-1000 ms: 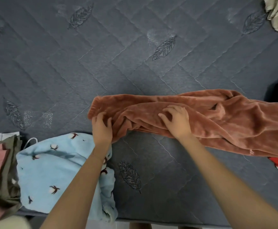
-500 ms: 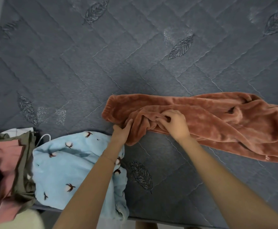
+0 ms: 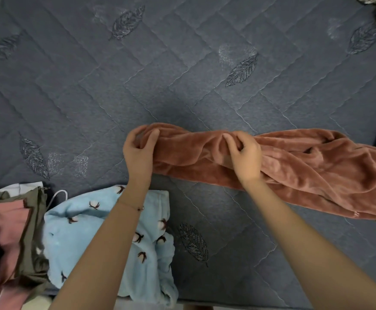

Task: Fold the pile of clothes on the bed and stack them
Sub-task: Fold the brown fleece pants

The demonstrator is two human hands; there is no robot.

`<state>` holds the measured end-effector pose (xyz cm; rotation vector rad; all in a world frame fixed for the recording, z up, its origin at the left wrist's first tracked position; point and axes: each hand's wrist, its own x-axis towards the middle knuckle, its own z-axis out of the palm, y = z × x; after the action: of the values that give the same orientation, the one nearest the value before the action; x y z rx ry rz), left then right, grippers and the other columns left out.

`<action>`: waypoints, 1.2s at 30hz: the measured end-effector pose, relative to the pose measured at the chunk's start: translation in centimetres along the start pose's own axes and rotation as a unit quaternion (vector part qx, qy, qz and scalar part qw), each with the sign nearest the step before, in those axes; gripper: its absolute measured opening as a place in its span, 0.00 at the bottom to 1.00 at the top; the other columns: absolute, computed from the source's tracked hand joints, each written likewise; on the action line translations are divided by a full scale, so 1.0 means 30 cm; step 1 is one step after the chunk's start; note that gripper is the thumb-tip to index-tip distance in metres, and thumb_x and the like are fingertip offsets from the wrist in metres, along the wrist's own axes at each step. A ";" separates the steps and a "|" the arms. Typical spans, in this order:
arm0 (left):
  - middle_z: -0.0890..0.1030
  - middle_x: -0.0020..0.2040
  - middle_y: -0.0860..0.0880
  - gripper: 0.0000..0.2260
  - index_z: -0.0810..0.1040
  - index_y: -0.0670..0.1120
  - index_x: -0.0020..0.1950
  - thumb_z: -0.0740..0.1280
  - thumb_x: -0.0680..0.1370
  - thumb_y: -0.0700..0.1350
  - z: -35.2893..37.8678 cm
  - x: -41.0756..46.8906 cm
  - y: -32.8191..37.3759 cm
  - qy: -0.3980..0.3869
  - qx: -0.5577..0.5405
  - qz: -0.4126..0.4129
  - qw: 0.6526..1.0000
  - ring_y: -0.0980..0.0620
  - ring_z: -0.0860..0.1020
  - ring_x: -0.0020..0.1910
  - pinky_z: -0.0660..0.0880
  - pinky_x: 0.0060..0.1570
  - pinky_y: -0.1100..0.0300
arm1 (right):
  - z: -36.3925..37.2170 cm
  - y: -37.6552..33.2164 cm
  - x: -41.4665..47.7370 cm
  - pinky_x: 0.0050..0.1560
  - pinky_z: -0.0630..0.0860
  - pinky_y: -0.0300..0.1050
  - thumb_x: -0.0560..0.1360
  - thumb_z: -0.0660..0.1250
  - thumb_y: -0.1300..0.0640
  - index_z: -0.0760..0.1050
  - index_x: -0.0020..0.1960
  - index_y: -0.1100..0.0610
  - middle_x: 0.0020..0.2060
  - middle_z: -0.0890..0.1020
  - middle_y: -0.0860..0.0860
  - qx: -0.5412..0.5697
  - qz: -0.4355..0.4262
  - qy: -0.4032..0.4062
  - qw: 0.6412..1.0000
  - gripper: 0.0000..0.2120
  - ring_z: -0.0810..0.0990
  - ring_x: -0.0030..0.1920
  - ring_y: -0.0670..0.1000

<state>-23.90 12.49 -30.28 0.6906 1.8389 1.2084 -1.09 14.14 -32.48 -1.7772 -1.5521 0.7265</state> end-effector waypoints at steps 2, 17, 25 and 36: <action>0.79 0.60 0.47 0.14 0.76 0.51 0.61 0.72 0.76 0.46 -0.004 0.032 0.003 -0.011 -0.066 -0.030 0.997 0.53 0.79 0.59 0.76 0.60 0.59 | 0.004 -0.006 0.016 0.44 0.64 0.43 0.77 0.68 0.54 0.67 0.37 0.49 0.29 0.65 0.39 0.007 0.002 0.015 1.000 0.14 0.67 0.37 0.47; 0.81 0.49 0.48 0.18 0.79 0.44 0.54 0.68 0.76 0.58 -0.072 0.057 -0.171 -0.089 0.147 -0.155 0.973 0.56 0.78 0.47 0.73 0.52 0.61 | 0.043 0.093 -0.087 0.74 0.53 0.49 0.76 0.69 0.49 0.75 0.66 0.55 0.68 0.72 0.52 -0.139 0.064 -0.173 0.973 0.21 0.63 0.72 0.54; 0.79 0.39 0.56 0.05 0.80 0.47 0.46 0.66 0.80 0.46 -0.049 0.088 -0.146 -0.099 0.151 -0.028 0.983 0.61 0.76 0.40 0.72 0.45 0.65 | 0.052 0.126 -0.052 0.73 0.35 0.62 0.69 0.73 0.42 0.52 0.78 0.48 0.75 0.60 0.53 -0.265 0.150 -0.244 0.921 0.45 0.49 0.77 0.57; 0.71 0.39 0.55 0.07 0.70 0.43 0.48 0.57 0.84 0.42 -0.043 0.117 -0.079 -0.013 0.123 0.089 0.988 0.63 0.69 0.38 0.68 0.45 0.70 | 0.016 0.079 0.000 0.63 0.61 0.54 0.71 0.73 0.45 0.74 0.46 0.53 0.47 0.73 0.50 -0.148 0.104 -0.049 0.982 0.13 0.71 0.54 0.54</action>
<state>-26.84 13.71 -33.33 1.0222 1.9559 1.0873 0.04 14.02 -34.64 -2.1779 -1.6217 0.7199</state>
